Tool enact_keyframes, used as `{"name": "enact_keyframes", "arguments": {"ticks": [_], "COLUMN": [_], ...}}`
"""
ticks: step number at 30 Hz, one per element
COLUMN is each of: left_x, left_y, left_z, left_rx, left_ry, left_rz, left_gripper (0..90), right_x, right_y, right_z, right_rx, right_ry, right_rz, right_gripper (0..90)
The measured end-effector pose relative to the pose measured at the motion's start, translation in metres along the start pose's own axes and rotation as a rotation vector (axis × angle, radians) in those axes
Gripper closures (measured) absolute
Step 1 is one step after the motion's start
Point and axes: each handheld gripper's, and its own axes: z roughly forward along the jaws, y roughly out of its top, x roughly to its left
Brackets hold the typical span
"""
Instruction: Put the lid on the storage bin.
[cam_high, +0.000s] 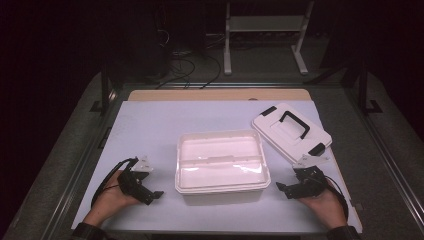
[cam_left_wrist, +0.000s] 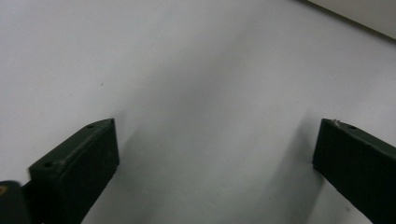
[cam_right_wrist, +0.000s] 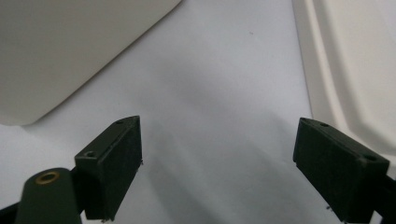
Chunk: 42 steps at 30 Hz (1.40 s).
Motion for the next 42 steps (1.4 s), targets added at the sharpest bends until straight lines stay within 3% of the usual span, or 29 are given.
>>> {"name": "enact_keyframes", "arguments": {"ticks": [9,14,30,42], "left_x": [-0.001,-0.001,-0.001,-0.001], "left_y": [-0.019,-0.019,-0.019,-0.019], "left_z": [0.0,0.0,0.0,0.0], "left_rx": [-0.152,-0.15,-0.156,-0.156], "left_ry": [0.003,0.0,0.002,0.002], "left_rz": [-0.007,-0.011,-0.016,-0.016], "left_gripper": [0.0,0.0,0.0,0.0], "right_x": [-0.012,-0.02,-0.056,-0.092], "right_y": [0.024,0.042,0.098,0.128], "right_z": [-0.016,-0.02,-0.022,-0.009], "right_rx": [-0.008,-0.015,0.033,0.121], "right_ry": [-0.032,-0.042,-0.087,-0.104], "right_rz": [-0.017,-0.008,-0.003,0.014], "right_gripper": [15.2,15.3,15.7,20.0]}}
